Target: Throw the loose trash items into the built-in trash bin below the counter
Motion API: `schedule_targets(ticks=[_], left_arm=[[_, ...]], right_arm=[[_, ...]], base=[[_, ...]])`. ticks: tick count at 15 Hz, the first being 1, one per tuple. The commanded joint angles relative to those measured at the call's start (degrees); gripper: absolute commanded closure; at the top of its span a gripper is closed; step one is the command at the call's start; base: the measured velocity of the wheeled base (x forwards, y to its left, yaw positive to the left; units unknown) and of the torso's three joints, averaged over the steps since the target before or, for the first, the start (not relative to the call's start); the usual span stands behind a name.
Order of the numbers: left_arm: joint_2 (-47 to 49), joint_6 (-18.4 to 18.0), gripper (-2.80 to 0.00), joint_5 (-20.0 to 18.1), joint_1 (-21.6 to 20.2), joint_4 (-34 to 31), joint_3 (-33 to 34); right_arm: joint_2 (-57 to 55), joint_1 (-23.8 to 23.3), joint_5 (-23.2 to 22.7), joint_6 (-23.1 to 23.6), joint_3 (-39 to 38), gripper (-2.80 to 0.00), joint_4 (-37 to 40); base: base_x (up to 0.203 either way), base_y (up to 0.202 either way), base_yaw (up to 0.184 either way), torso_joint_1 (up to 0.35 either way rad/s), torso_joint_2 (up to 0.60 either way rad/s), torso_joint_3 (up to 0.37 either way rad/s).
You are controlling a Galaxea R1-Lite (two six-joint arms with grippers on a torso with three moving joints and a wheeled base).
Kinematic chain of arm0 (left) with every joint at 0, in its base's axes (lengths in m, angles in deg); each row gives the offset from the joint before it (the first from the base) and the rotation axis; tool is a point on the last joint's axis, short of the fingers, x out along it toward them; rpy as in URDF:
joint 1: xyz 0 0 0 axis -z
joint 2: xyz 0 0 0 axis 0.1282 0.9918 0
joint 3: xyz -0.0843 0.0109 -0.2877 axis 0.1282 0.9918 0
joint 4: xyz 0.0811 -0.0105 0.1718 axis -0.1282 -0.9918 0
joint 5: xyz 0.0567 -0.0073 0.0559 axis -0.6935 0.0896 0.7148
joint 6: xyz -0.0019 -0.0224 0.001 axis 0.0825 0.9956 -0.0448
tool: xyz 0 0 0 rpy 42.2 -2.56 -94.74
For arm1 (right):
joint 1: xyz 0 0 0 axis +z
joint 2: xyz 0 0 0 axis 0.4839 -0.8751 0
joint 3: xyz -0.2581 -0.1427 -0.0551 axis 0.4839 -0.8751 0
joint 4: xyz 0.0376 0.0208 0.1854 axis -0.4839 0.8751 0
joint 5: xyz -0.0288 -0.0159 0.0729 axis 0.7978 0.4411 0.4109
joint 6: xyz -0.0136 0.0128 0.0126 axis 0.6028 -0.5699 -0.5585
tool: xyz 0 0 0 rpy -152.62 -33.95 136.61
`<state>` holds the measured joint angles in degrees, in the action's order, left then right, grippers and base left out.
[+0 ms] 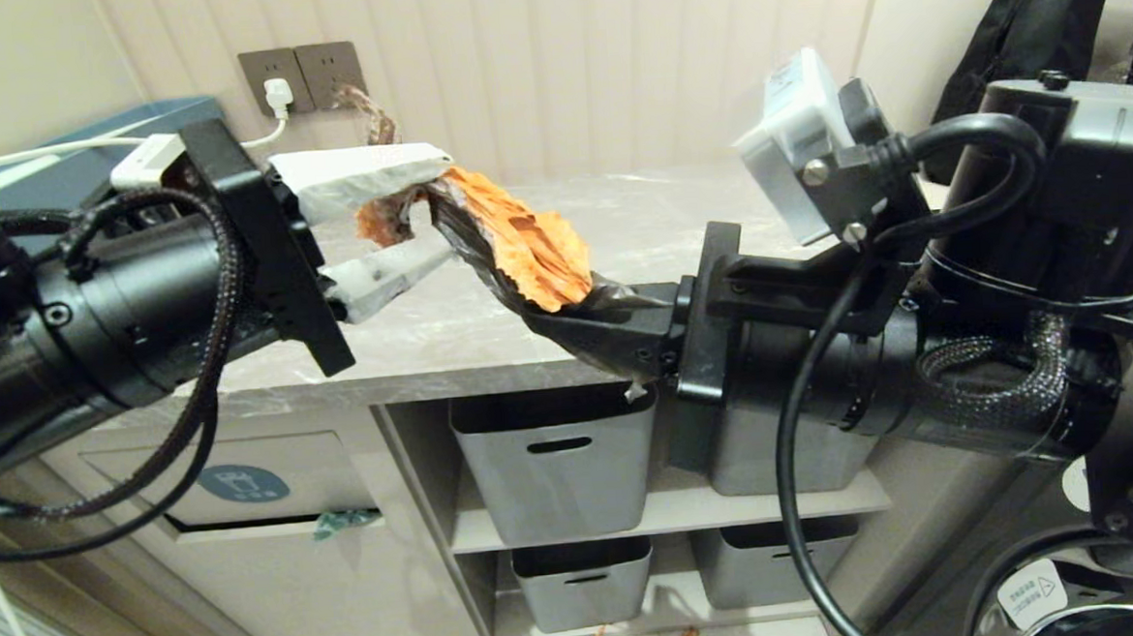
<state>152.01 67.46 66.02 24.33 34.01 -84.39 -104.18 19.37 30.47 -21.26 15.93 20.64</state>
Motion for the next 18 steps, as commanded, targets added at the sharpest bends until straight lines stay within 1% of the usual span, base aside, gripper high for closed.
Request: schedule_targets(ticks=[1, 4, 11, 12, 18], left_arm=[[1.1, 0.3, 0.00, 1.5, 1.1, 0.2, -0.3], [1.3, 0.5, 0.00, 0.6, 1.6, 0.4, -0.5], [1.7, 0.4, 0.00, 0.7, 1.9, 0.6, -0.1], [1.9, 0.3, -2.80, 0.7, 2.0, 0.7, -0.2], [2.2, 0.5, -2.80, 0.6, 2.0, 0.7, -0.6]], right_arm=[[0.4, 0.0, -0.1, 0.1, 0.0, 0.00, -0.2], [0.3, 0.0, -0.1, 0.1, -0.3, 0.00, -0.2], [0.3, 0.0, -0.1, 0.1, -0.7, 0.00, -0.2], [0.3, 0.0, -0.1, 0.1, -0.7, 0.00, -0.2], [0.3, 0.0, -0.1, 0.1, -0.8, 0.00, -0.2]], base=[[0.000, 0.000, 0.000, 0.000, 0.00, 0.000], [0.000, 0.000, 0.000, 0.000, 0.00, 0.000], [0.000, 0.000, 0.000, 0.000, 0.00, 0.000], [0.000, 0.000, 0.000, 0.000, 0.00, 0.000], [0.000, 0.000, 0.000, 0.000, 0.00, 0.000]])
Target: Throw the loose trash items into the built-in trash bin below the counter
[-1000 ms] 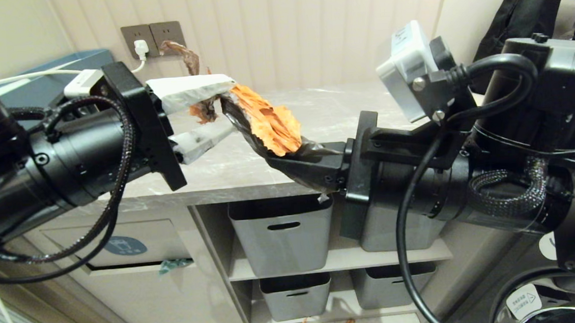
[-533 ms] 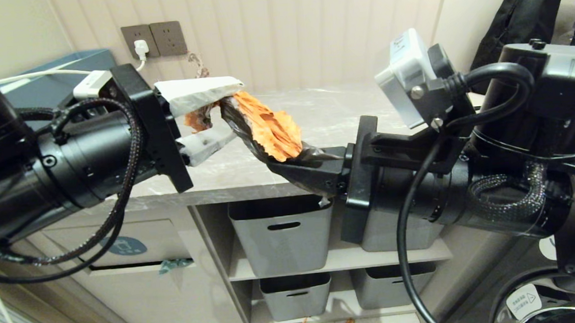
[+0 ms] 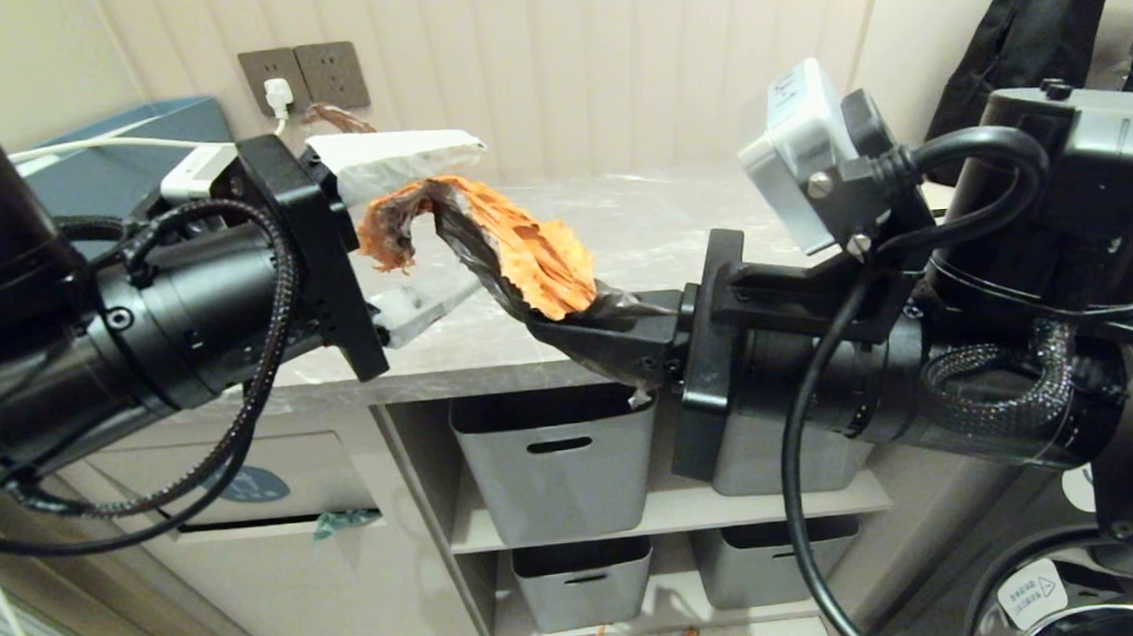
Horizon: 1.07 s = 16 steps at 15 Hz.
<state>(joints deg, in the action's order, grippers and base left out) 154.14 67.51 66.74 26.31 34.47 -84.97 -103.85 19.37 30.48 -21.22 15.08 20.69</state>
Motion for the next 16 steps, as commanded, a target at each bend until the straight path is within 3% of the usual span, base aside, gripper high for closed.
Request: schedule_targets(ticks=[1, 2, 3, 14, 16], left_arm=[[0.0, 0.3, -2.80, 0.1, 0.0, 0.2, 0.0], [-0.1, 0.3, -2.80, 0.3, 0.0, 0.2, 0.0], [0.0, 0.3, 0.00, 0.3, 0.0, 0.2, 0.0], [1.1, 0.4, 0.00, -0.1, 1.3, 0.0, -1.4], [1.3, -0.2, 0.00, 0.1, 0.8, -0.3, -1.6]], right_arm=[[0.0, 0.0, -0.1, 0.1, 0.0, 0.00, -0.3], [0.0, 0.1, -0.1, 0.1, -0.1, 0.00, -0.3], [0.0, 0.0, -0.1, 0.2, -0.1, 0.00, -0.3], [0.1, 0.0, 0.0, 0.2, -0.4, 0.00, -0.3], [0.0, 0.0, 3.2, -0.1, -0.4, 0.00, -0.3]], base=[[0.000, 0.000, 0.000, 0.000, 0.00, 0.000], [0.000, 0.000, 0.000, 0.000, 0.00, 0.000], [0.000, 0.000, 0.000, 0.000, 0.00, 0.000], [0.000, 0.000, 0.000, 0.000, 0.00, 0.000], [0.000, 0.000, 0.000, 0.000, 0.00, 0.000]])
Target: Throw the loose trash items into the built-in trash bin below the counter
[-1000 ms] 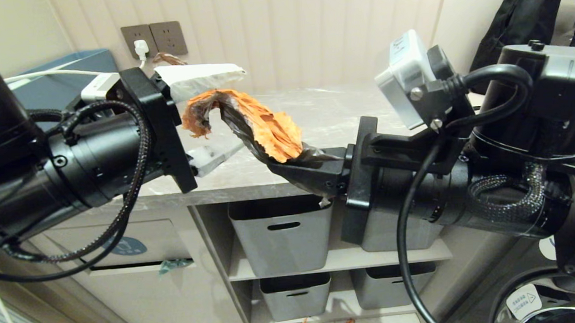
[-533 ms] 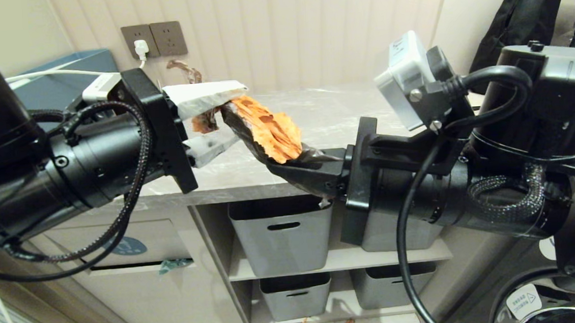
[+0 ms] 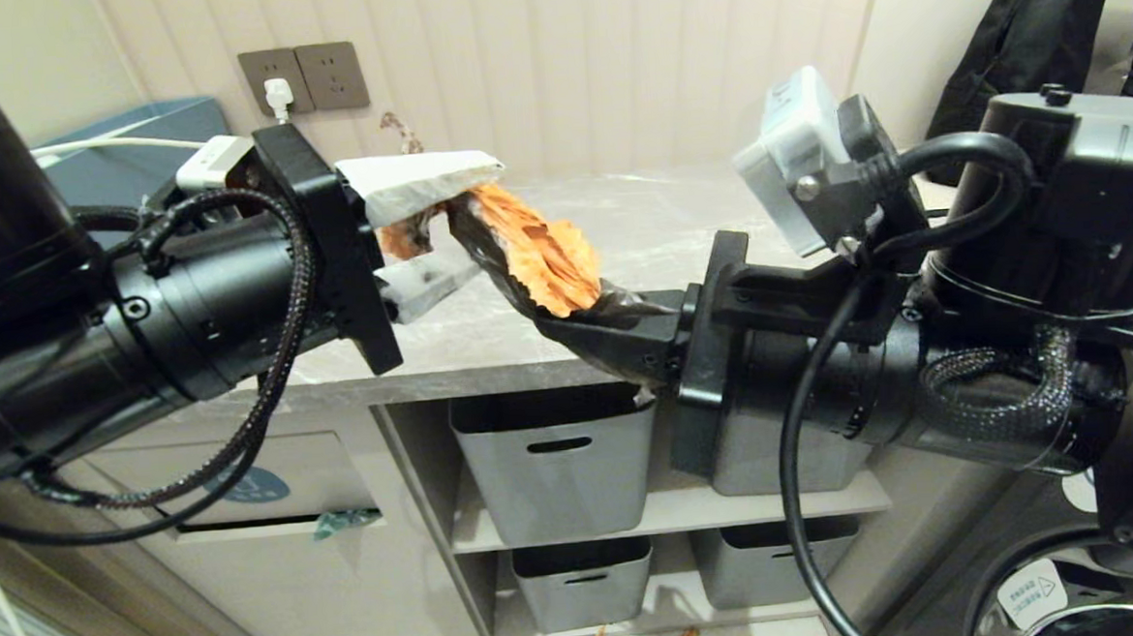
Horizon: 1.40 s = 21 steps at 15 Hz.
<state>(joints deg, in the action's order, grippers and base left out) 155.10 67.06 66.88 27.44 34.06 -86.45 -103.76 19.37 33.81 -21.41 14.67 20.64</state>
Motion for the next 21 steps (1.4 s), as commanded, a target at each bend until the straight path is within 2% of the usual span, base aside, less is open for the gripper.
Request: schedule_targets(ticks=[1, 4, 7, 8, 11, 13, 15, 17, 18, 21], left_arm=[[0.7, -3.1, 0.00, 0.0, -1.4, -0.3, 0.0], [1.6, -19.7, 0.00, 1.9, -4.8, -3.1, 3.4], [-2.8, -30.0, 0.00, 5.7, -5.3, -4.7, 10.2], [-5.1, -31.9, 0.00, 6.1, -5.7, -5.7, 12.2], [-10.7, -33.1, 0.00, 7.8, -10.7, -6.9, 16.0], [-14.4, -33.5, 0.00, 10.0, -14.5, -9.2, 16.5], [-18.1, -35.7, 0.00, 12.5, -21.0, -11.6, 16.4], [-22.8, -37.5, 0.00, 14.0, -30.4, -12.6, 17.4], [-26.4, -38.3, 0.00, 14.4, -33.5, -13.7, 18.4], [-37.4, -43.1, 0.00, 13.7, -36.1, -20.4, 23.4]], right_arm=[[-0.1, -0.1, 3.1, -0.3, 0.0, 0.00, -0.3], [0.6, -2.0, 10.7, -2.1, -0.8, 0.00, -0.7], [4.4, -3.0, 15.0, -3.6, -3.5, 0.00, -0.7], [6.4, -3.8, 16.2, -4.2, -4.8, 0.00, -0.7], [10.7, -9.7, 17.4, -4.9, -7.9, 0.00, -0.5], [14.6, -15.7, 18.7, -4.7, -10.9, 0.00, -0.3], [19.3, -22.7, 19.4, -4.7, -15.3, 0.00, 0.0], [26.1, -29.5, 19.6, -4.4, -21.8, 0.00, 1.1], [29.8, -31.9, 19.9, -4.3, -25.2, 0.00, 1.6], [42.4, -36.2, 22.9, -3.3, -39.9, 0.00, 2.8]], base=[[0.000, 0.000, 0.000, 0.000, 0.00, 0.000], [0.000, 0.000, 0.000, 0.000, 0.00, 0.000], [0.000, 0.000, 0.000, 0.000, 0.00, 0.000], [0.000, 0.000, 0.000, 0.000, 0.00, 0.000], [0.000, 0.000, 0.000, 0.000, 0.00, 0.000], [0.000, 0.000, 0.000, 0.000, 0.00, 0.000], [0.000, 0.000, 0.000, 0.000, 0.00, 0.000], [0.000, 0.000, 0.000, 0.000, 0.00, 0.000], [0.000, 0.000, 0.000, 0.000, 0.00, 0.000], [0.000, 0.000, 0.000, 0.000, 0.00, 0.000]])
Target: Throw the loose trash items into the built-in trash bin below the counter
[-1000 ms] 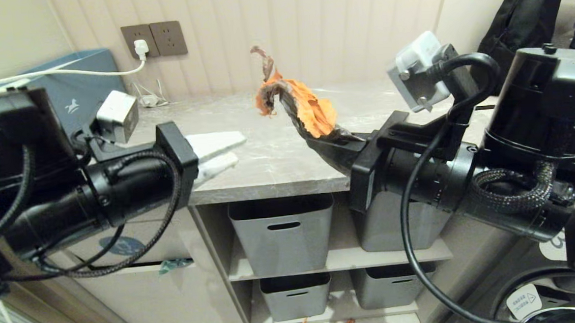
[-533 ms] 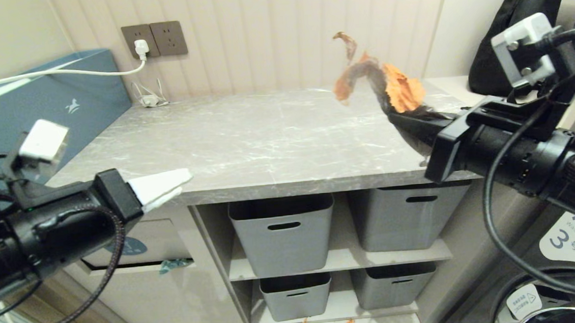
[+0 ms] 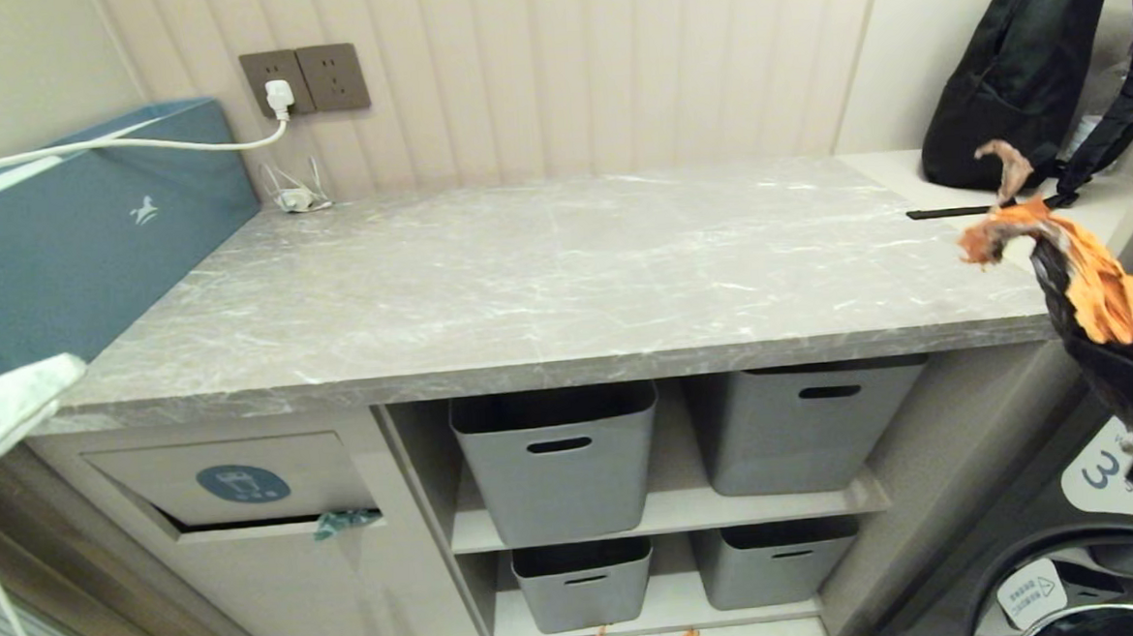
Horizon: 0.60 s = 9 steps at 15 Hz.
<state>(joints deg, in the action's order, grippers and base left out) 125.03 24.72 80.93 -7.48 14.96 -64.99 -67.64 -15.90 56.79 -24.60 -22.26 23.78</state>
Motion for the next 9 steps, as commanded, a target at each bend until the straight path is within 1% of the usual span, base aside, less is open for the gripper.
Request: schedule_targets(ticks=[1, 2, 3, 4, 6, 7, 9], left_arm=[[-11.1, -2.3, 0.00, -2.0, -1.4, -2.9, 4.7], [-14.9, -3.9, 0.00, -4.3, -1.5, -4.4, 7.4], [-18.2, -5.7, 0.00, -6.3, -1.5, -6.5, 9.7], [-21.1, -7.6, 0.00, -7.8, -1.6, -9.3, 11.4], [-25.1, -9.7, 0.00, -9.0, -1.6, -14.4, 14.1], [-25.5, -10.0, 0.00, -9.3, -1.6, -15.0, 15.1], [-25.9, -10.7, 0.00, -10.0, -1.5, -15.2, 15.8]], right_arm=[[10.8, -1.4, 0.6, 0.9, -8.6, 0.00, 0.1], [15.2, -1.7, 0.7, 1.9, -13.5, 0.00, 1.0], [19.1, -1.9, 0.0, 2.6, -16.7, 0.00, 2.8], [23.5, -2.0, -1.3, 3.0, -18.3, 0.00, 6.6], [34.4, -2.1, -3.9, 3.3, -19.4, 0.00, 18.4], [39.2, -2.1, -5.0, 3.2, -19.7, 0.00, 24.1], [42.1, -2.1, -7.2, 1.7, -20.4, 0.00, 35.1]], base=[[0.000, 0.000, 0.000, 0.000, 0.00, 0.000], [0.000, 0.000, 0.000, 0.000, 0.00, 0.000], [0.000, 0.000, 0.000, 0.000, 0.00, 0.000], [0.000, 0.000, 0.000, 0.000, 0.00, 0.000], [0.000, 0.000, 0.000, 0.000, 0.00, 0.000], [0.000, 0.000, 0.000, 0.000, 0.00, 0.000], [0.000, 0.000, 0.000, 0.000, 0.00, 0.000]])
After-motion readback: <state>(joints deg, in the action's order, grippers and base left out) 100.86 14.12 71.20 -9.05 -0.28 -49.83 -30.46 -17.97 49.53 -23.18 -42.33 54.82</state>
